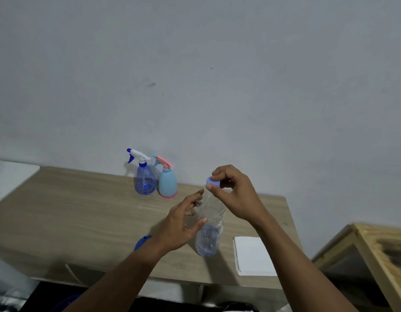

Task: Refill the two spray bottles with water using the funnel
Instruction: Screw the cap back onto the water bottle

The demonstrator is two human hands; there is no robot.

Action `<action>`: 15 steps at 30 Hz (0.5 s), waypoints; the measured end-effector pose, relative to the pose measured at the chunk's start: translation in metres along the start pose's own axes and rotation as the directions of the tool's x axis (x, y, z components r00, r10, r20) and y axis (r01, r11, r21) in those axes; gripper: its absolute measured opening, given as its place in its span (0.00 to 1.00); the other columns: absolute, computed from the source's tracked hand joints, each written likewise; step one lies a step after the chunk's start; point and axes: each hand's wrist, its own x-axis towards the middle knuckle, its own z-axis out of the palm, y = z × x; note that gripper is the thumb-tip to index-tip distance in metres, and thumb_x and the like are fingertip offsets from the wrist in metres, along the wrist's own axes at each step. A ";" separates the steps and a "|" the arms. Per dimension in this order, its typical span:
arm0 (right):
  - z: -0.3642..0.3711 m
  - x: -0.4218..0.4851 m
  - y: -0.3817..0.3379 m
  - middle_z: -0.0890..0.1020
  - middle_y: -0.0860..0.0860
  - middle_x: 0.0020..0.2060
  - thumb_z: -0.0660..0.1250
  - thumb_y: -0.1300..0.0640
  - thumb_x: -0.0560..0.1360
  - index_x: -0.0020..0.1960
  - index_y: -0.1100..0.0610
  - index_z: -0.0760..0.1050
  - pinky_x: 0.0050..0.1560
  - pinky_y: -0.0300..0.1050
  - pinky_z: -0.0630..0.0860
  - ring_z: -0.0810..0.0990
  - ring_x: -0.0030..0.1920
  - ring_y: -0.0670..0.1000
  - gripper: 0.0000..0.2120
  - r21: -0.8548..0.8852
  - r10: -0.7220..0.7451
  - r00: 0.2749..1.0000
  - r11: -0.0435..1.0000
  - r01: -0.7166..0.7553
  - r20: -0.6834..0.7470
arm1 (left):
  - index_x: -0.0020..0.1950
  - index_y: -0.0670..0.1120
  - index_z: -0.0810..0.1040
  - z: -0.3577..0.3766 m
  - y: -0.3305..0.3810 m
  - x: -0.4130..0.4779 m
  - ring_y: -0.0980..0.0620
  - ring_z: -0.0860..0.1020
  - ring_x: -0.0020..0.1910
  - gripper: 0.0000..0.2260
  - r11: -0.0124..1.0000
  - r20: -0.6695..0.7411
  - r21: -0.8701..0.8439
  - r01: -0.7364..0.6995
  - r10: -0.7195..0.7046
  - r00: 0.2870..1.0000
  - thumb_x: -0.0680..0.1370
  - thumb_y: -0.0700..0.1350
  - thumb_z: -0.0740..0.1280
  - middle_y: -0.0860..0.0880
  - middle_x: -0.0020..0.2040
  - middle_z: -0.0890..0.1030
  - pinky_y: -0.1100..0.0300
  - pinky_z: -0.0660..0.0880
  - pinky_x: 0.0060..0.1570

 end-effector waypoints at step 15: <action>-0.015 0.005 -0.003 0.82 0.46 0.56 0.67 0.54 0.80 0.64 0.54 0.78 0.56 0.31 0.74 0.80 0.54 0.40 0.13 -0.064 0.168 0.960 0.985 -0.158 0.225 | 0.74 0.66 0.59 -0.001 0.001 0.003 0.59 0.73 0.67 0.32 1.000 -0.004 0.021 -0.003 0.003 1.000 0.76 0.50 0.72 0.56 0.69 0.74 0.52 0.77 0.64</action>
